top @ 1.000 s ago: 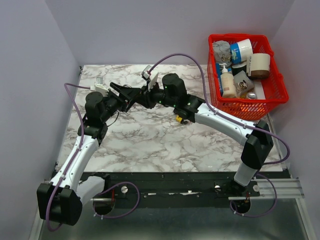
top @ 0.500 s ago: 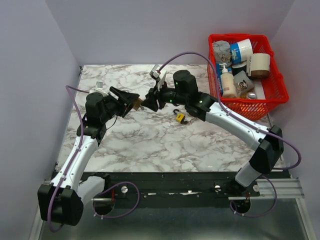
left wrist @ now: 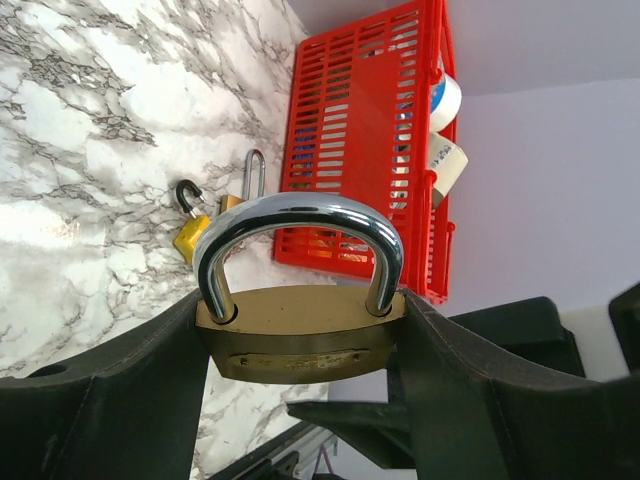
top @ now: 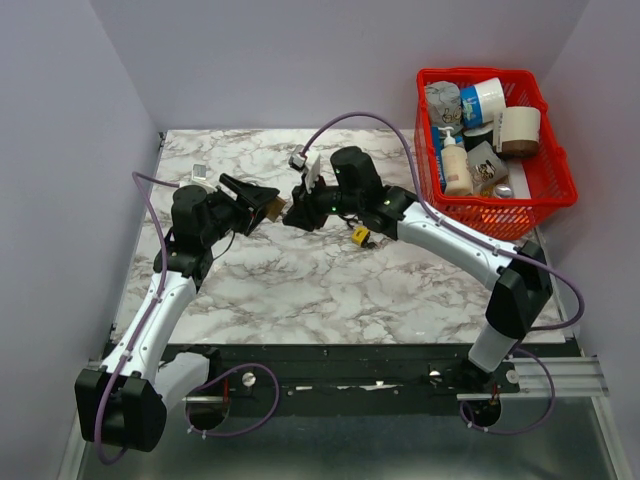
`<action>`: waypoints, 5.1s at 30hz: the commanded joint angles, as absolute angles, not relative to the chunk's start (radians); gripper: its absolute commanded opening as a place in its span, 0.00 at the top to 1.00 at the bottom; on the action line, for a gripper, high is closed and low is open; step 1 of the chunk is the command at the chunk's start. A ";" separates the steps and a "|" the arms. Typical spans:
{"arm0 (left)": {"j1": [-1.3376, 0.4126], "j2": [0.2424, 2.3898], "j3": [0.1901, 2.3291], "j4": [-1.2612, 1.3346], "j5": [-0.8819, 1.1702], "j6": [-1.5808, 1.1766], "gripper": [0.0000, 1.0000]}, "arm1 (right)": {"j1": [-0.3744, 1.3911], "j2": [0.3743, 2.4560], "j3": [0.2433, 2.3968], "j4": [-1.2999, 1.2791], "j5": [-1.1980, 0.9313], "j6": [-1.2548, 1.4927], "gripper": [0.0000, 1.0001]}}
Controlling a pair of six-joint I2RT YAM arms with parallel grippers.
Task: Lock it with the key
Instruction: Lock the lock, then place the lock at the center of the board, then place the key at the center of the board.
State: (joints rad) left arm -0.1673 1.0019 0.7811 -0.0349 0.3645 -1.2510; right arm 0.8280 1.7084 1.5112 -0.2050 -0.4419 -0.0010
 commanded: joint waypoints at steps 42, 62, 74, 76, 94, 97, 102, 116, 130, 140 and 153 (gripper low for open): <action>-0.072 1.012 0.851 -0.090 0.282 -1.189 1.00 | 0.841 1.678 1.430 -0.207 -0.442 0.067 0.99; -0.025 1.544 1.184 -0.871 0.060 -0.114 1.00 | 0.839 1.807 1.531 -0.184 -0.449 0.287 0.99; -0.008 1.807 1.308 -0.862 0.008 -0.132 1.00 | 0.839 1.908 1.560 -0.129 -0.393 0.429 0.99; -0.008 1.830 1.321 -0.864 0.012 -0.132 1.00 | 0.839 1.942 1.571 -0.117 -0.400 0.462 0.99; 0.026 1.934 1.321 -0.839 0.014 -0.130 0.77 | 0.841 2.071 1.609 -0.078 -0.388 0.586 0.99; 0.026 1.936 1.321 -0.842 0.011 -0.137 0.63 | 0.839 2.077 1.606 -0.080 -0.376 0.607 0.99; 0.028 1.934 1.325 -0.845 0.015 -0.149 0.43 | 0.839 2.089 1.605 -0.080 -0.345 0.656 0.99; 0.028 1.924 1.331 -0.856 0.032 -0.156 0.04 | 0.841 2.115 1.598 -0.083 -0.307 0.779 0.99; 0.124 1.639 1.474 -0.890 0.204 -0.238 0.01 | 0.848 2.178 1.606 -0.031 -0.319 0.946 0.99; 0.242 1.450 1.470 -0.902 0.316 -0.299 0.01 | 0.897 2.304 1.729 -0.121 -0.290 1.098 0.99; 0.359 1.419 1.425 -0.897 0.394 -0.331 0.01 | 0.919 2.373 1.694 -0.114 -0.313 1.338 0.99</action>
